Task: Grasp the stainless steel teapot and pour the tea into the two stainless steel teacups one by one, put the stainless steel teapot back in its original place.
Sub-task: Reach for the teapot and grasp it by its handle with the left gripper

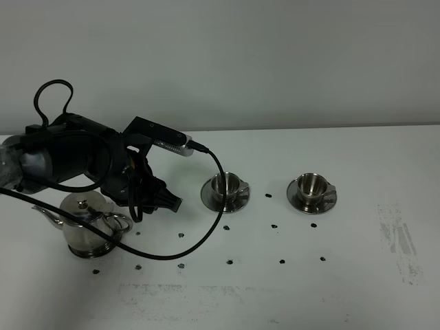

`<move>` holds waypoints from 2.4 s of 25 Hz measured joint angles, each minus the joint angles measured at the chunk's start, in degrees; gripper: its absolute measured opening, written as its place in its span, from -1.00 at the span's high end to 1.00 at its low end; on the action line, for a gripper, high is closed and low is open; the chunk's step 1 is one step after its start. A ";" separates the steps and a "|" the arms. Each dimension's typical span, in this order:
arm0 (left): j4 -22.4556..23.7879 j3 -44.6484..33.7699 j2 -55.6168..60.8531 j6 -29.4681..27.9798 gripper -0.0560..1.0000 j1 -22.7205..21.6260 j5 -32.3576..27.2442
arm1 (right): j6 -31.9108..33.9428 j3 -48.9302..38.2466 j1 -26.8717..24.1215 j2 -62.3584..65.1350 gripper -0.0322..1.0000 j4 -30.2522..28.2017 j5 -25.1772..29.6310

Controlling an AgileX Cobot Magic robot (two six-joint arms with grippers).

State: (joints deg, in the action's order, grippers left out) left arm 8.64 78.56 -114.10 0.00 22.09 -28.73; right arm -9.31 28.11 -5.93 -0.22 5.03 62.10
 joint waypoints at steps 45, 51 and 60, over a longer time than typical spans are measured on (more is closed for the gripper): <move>2.60 -0.84 1.06 14.22 -0.07 -0.06 -22.36 | 0.00 0.00 0.00 0.00 0.18 0.00 0.00; 2.08 -0.91 2.34 17.94 -0.07 1.02 -21.61 | 0.00 0.00 0.00 0.00 0.18 0.00 0.00; -1.91 -17.23 14.63 15.59 -0.07 4.68 -3.42 | 0.00 0.00 0.00 0.00 0.18 0.00 0.00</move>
State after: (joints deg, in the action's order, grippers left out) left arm 6.72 61.33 -99.47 15.59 26.77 -32.15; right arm -9.31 28.11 -5.93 -0.22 5.03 62.10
